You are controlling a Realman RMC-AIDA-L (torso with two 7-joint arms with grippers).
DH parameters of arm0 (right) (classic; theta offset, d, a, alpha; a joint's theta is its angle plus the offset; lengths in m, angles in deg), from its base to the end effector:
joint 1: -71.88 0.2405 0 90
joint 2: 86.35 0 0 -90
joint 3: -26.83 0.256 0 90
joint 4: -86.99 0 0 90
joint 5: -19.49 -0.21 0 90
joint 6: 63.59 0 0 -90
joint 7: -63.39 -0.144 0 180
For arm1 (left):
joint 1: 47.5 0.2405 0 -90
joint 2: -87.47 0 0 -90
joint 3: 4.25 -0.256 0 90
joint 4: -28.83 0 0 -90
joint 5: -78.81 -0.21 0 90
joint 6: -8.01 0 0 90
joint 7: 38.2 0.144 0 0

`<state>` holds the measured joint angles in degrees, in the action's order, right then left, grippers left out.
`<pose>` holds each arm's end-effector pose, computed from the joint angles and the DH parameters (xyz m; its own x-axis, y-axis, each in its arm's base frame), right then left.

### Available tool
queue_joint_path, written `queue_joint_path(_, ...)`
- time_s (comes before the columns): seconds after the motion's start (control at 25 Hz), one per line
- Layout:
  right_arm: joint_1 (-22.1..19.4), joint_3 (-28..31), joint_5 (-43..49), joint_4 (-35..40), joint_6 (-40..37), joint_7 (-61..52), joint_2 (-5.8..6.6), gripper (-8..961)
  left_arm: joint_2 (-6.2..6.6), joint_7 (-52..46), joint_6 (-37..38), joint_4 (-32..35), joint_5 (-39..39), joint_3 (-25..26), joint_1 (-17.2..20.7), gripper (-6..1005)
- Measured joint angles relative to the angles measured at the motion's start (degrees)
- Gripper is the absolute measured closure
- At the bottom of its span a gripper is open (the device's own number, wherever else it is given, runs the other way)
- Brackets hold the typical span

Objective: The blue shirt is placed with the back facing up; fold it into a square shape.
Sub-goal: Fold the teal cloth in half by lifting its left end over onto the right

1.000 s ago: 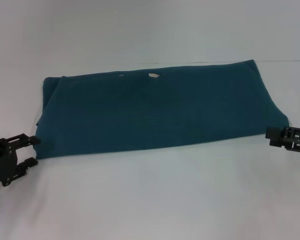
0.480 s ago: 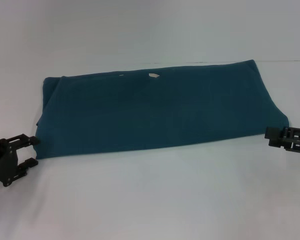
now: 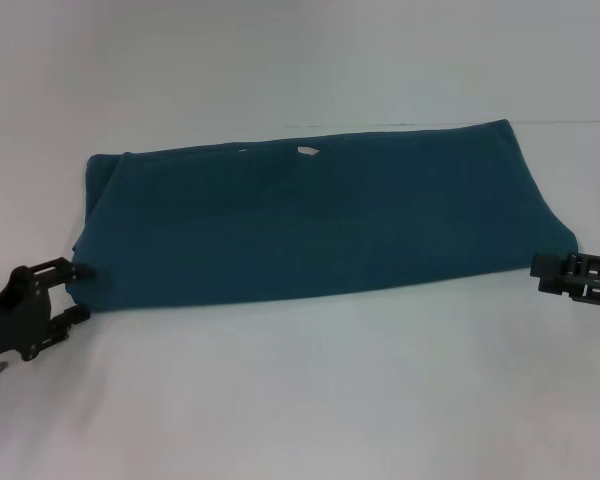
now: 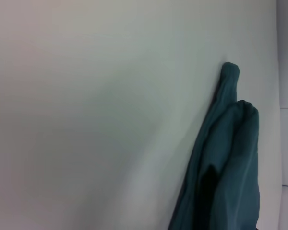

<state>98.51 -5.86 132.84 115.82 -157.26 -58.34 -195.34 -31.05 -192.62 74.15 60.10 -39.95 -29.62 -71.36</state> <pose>0.3179 0.3120 0.0610 0.1183 -0.8463 -0.5194 -0.9187 -0.2918 0.2661 -0.3714 0.3182 0.0172 -0.5969 0.5757 0.5588 0.8021 0.4122 0.4321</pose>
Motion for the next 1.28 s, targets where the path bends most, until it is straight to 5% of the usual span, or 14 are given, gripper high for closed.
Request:
queue_joint_path(0.4, 0.2, 0.0, 0.0, 0.0, 0.1, 0.1, -0.09, 266, 0.44, 2.1, 0.7, -1.0, 1.0, 0.3, -3.5, 386)
queue_joint_path(0.76, 0.0, 0.1, 0.0, 0.0, 0.7, 0.0, -0.09, 265, 0.13, 3.6, 3.2, 0.4, 3.1, 0.8, -0.1, 386)
queue_joint_path(1.28, 0.2, 0.1, 0.0, 0.0, 0.9, 0.0, -0.08, 265, 0.46, 3.1, 3.3, -1.3, 0.2, -0.2, -2.0, 387)
